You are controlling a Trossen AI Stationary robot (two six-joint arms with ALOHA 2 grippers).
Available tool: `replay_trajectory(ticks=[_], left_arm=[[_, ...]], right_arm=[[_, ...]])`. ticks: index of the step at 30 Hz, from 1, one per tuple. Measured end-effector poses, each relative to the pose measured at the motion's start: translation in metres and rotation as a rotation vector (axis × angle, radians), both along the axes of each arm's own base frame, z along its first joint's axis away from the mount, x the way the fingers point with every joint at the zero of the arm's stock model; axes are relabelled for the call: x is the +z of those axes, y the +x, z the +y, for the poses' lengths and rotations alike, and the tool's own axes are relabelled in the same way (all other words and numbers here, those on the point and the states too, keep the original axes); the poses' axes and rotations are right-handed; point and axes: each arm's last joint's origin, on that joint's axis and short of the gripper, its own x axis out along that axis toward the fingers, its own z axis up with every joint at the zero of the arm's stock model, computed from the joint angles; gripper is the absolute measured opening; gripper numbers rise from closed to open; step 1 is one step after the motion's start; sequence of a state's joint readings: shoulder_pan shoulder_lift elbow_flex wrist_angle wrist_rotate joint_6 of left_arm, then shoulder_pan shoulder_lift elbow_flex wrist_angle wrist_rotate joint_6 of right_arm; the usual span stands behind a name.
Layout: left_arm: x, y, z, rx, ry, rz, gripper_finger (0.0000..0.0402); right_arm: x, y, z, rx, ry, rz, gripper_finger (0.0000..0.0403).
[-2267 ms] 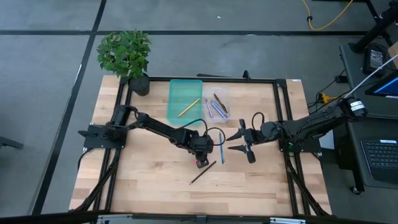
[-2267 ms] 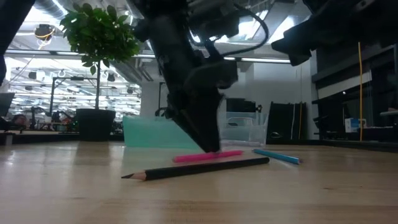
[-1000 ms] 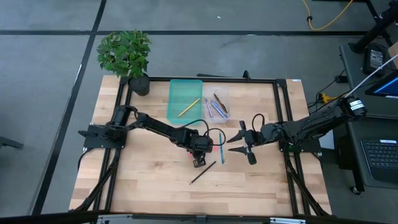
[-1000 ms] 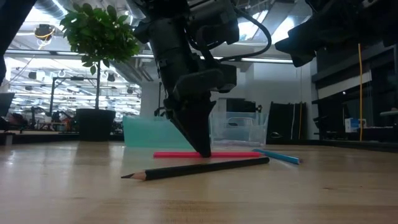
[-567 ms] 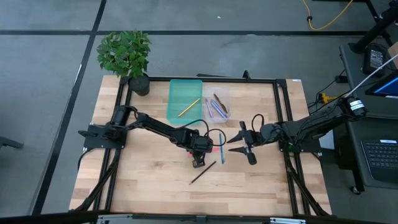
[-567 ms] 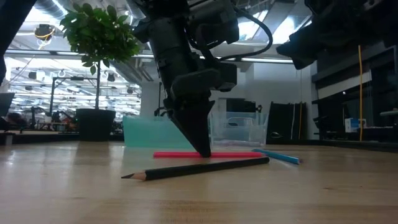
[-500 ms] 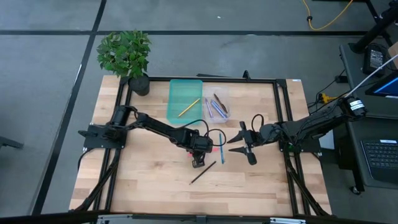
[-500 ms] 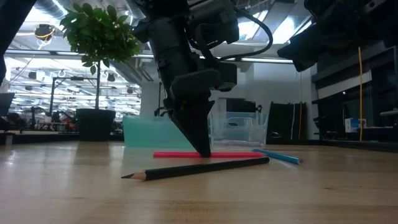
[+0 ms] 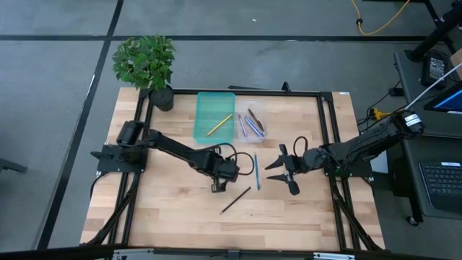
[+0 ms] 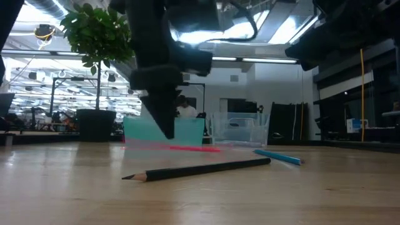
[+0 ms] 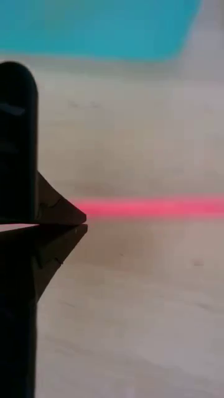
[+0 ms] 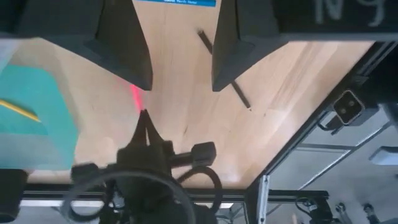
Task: Sort pens & pencils
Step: Put the pink pencil into the blue bin
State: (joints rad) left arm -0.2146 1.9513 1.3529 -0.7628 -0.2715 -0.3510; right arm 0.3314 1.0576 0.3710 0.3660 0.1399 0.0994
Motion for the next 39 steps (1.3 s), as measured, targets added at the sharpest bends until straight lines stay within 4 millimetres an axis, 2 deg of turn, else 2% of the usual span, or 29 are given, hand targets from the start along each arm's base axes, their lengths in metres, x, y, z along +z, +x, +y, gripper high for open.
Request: replay_trajectory(ticks=[7, 12, 18, 23, 27, 34, 39], left_arm=[[0.017, -0.006, -0.012, -0.016, 0.040, -0.060, 0.0003], [0.020, -0.008, -0.015, -0.016, 0.073, -0.067, 0.0002], [0.021, -0.013, -0.008, 0.089, 0.232, -0.064, 0.0001], [0.022, -0.018, -0.003, 0.159, 0.384, -0.084, 0.0000], [0.008, -0.022, 0.002, 0.178, 0.385, -0.093, 0.0000], [-0.030, -0.033, 0.015, 0.168, 0.383, -0.120, 0.0000], [-0.042, -0.038, 0.026, 0.170, 0.482, -0.140, 0.0000]], right_arm=[[0.000, -0.001, 0.002, -0.007, -0.007, -0.005, 0.0167], [0.000, -0.001, 0.002, -0.009, -0.006, -0.004, 0.0167], [0.000, -0.001, 0.002, -0.012, -0.003, -0.005, 0.0167], [0.000, -0.001, -0.001, -0.109, -0.015, -0.011, 0.0167], [0.000, -0.001, -0.001, -0.126, -0.022, -0.008, 0.0167], [0.000, -0.001, -0.001, -0.125, -0.022, -0.008, 0.0167], [-0.001, -0.001, -0.001, -0.123, -0.023, -0.008, 0.0167]])
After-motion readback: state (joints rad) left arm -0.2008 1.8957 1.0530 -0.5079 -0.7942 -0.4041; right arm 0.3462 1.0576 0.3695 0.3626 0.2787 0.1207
